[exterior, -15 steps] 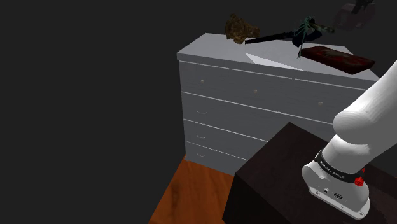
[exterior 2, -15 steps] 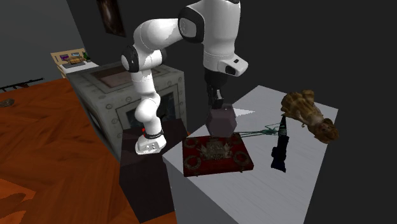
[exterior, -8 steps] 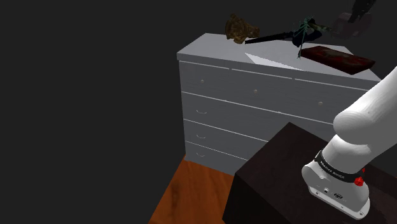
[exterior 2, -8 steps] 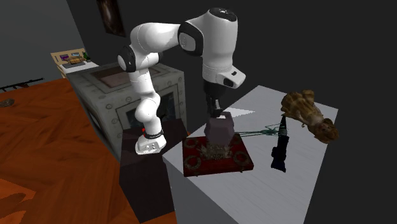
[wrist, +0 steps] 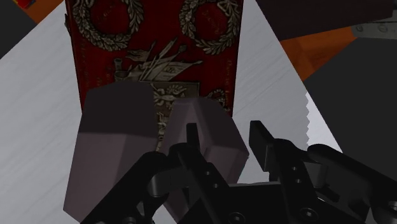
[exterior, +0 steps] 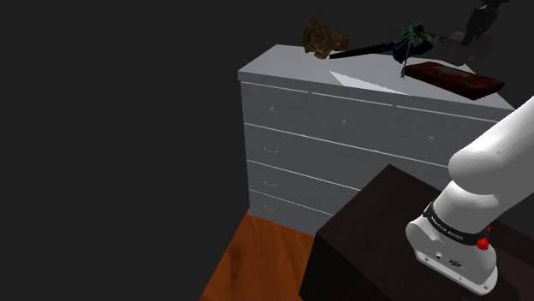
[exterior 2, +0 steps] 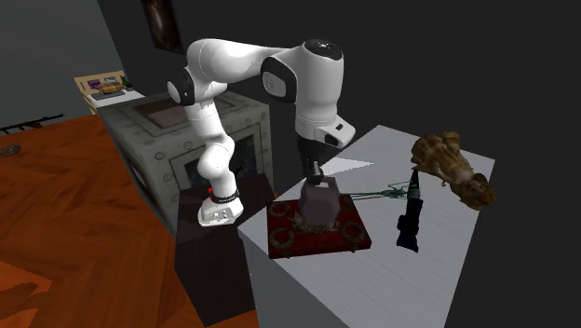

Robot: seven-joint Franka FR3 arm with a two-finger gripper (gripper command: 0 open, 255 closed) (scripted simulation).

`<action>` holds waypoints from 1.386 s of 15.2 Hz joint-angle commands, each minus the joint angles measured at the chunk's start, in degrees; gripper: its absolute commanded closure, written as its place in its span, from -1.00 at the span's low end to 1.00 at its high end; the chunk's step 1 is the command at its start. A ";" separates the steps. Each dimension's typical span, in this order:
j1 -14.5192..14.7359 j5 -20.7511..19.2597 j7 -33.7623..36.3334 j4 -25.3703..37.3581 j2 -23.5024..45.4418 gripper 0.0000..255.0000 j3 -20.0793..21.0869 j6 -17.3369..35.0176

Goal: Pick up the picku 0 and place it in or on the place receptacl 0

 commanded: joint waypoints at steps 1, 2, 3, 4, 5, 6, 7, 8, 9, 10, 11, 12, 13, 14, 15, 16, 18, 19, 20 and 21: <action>0.04 -0.25 0.19 -1.89 -0.47 1.00 0.16 1.58; 0.03 -0.38 0.25 -2.88 -0.70 1.00 0.20 2.39; 0.02 -0.50 0.30 -3.84 -0.92 1.00 0.24 3.19; 0.01 -0.59 0.33 -4.62 -1.08 1.00 0.27 3.84; 0.01 -0.60 0.34 -4.63 -1.09 1.00 0.28 3.84; 0.01 -0.60 0.34 -4.62 -1.08 1.00 0.27 3.84; 0.01 -0.59 0.33 -4.62 -1.08 1.00 0.27 3.84; 0.01 -0.59 0.33 -4.62 -1.08 1.00 0.27 3.84; 0.01 -0.59 0.33 -4.62 -1.08 1.00 0.27 3.84; 0.01 -0.59 0.33 -4.62 -1.08 1.00 0.27 3.84; 0.01 -0.59 0.33 -4.62 -1.08 1.00 0.27 3.84; 0.00 -0.60 0.33 -4.63 -1.09 -1.00 0.27 3.84; 0.00 -0.64 0.33 -4.71 -1.15 -1.00 0.28 3.87; 0.00 -0.63 0.33 -4.70 -1.14 -1.00 0.27 3.88; 0.00 -0.62 0.32 -4.68 -1.12 -1.00 0.27 3.87; 0.00 -0.63 0.33 -4.71 -1.13 -1.00 0.27 3.88; -0.03 -0.14 -0.05 -1.92 -0.22 -1.00 -0.01 1.81; -0.10 0.40 -0.50 0.90 0.76 -1.00 -0.35 -0.26; -0.22 1.02 -1.01 3.88 1.89 -1.00 -0.74 -2.38; -0.37 1.58 -1.46 6.34 2.89 -1.00 -1.10 -4.09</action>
